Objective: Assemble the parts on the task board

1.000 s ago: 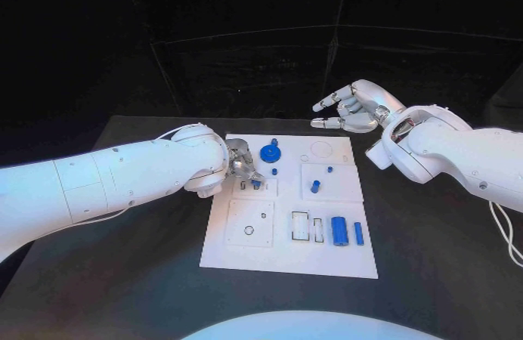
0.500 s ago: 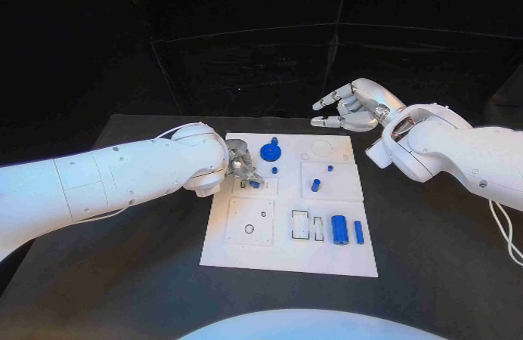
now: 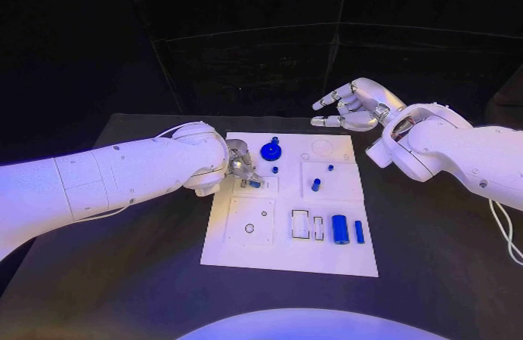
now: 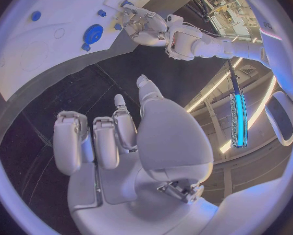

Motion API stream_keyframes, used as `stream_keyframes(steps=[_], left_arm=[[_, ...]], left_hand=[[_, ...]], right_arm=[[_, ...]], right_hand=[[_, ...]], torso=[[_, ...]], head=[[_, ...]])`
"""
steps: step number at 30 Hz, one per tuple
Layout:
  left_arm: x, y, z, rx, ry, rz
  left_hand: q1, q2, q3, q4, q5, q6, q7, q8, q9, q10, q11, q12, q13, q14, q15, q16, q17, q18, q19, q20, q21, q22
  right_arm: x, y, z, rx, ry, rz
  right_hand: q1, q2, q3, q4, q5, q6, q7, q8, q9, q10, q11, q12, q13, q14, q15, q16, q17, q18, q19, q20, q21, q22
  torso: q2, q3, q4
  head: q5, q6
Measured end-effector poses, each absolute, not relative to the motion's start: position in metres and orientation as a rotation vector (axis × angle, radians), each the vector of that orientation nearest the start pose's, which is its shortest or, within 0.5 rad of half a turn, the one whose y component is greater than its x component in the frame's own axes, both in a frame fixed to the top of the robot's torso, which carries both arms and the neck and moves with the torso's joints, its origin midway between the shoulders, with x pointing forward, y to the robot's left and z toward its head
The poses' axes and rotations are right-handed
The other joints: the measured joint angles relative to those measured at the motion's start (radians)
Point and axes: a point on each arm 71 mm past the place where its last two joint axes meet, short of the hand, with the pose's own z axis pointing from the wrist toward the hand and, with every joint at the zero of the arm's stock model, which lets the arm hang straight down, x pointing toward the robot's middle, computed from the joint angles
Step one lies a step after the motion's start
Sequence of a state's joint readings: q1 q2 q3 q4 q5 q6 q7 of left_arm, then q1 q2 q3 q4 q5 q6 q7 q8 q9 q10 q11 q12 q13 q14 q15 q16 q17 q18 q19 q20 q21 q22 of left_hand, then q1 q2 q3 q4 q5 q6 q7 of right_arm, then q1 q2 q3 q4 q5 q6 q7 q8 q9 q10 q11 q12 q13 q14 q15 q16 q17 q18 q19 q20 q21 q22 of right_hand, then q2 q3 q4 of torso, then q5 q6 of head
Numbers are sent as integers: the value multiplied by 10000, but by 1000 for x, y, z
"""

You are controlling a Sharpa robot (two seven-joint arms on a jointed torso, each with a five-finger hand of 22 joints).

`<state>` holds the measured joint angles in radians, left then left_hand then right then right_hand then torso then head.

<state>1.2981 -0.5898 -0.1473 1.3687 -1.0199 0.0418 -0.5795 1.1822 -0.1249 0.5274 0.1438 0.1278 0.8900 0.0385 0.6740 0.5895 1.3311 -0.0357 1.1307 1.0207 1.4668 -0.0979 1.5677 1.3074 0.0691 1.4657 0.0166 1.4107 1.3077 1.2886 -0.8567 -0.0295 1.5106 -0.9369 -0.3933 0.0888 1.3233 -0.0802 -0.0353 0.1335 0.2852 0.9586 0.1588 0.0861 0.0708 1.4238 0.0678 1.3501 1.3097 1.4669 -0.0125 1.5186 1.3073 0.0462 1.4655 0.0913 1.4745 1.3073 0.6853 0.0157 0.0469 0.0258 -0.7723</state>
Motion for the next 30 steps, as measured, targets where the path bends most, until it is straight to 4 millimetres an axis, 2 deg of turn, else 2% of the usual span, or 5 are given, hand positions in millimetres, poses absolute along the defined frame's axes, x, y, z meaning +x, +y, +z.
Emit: stream_keyframes(steps=[3,6,12,23,30], left_arm=[[505,139,-221,-1666,22914,-3827],[506,138,-222,-1656,22913,-3816],[507,135,-222,-1641,22899,-3789],[510,135,-223,-1667,22918,-3676],[511,134,-223,-1661,22944,-3629]], left_hand=[[-317,-88,73,-72,0,147,-109,34,34,74,-74,43,59,0,0,0,0,0,0,0,48,4],[-670,-222,525,-616,0,293,-155,84,66,112,-109,118,125,0,0,0,0,-1,0,0,48,4],[-1162,-207,662,-1060,0,462,-220,126,97,185,-149,266,256,0,0,0,0,0,34,-34,148,4],[-1410,-125,263,-846,7,590,-278,226,172,216,-181,351,365,0,-75,0,0,0,-3,-73,149,2],[-1537,-119,-21,-731,7,609,-297,257,232,250,-217,429,425,1,-74,0,0,-151,-3,-73,187,2]], right_arm=[[504,-212,-132,2418,15453,9888],[504,-212,-132,2412,15453,9895],[504,-211,-132,2402,15454,9912],[504,-211,-132,2397,15451,9924],[504,-210,-132,2395,15449,9939]], right_hand=[[0,0,0,0,0,0,0,0,0,0,0,0,0,0,0,0,0,0,0,0,0,0],[0,0,0,0,0,0,0,0,0,0,0,0,0,0,0,0,0,0,0,0,0,0],[0,0,-42,-42,0,0,0,0,0,0,0,0,0,0,0,-47,-1,-1,0,0,0,0],[0,0,-41,-42,0,0,0,0,0,0,0,-41,0,0,0,-60,7,-1,0,0,-39,0],[-26,26,-67,-16,0,0,0,0,0,-36,-36,-84,0,0,0,-60,6,-1,0,0,-39,0]], torso=[[-1,2,0],[-1,6,-3],[0,7,-12],[4,10,-14],[4,7,-14]], head=[[1,0],[5,6],[7,8],[-13,-21],[-18,-43]])
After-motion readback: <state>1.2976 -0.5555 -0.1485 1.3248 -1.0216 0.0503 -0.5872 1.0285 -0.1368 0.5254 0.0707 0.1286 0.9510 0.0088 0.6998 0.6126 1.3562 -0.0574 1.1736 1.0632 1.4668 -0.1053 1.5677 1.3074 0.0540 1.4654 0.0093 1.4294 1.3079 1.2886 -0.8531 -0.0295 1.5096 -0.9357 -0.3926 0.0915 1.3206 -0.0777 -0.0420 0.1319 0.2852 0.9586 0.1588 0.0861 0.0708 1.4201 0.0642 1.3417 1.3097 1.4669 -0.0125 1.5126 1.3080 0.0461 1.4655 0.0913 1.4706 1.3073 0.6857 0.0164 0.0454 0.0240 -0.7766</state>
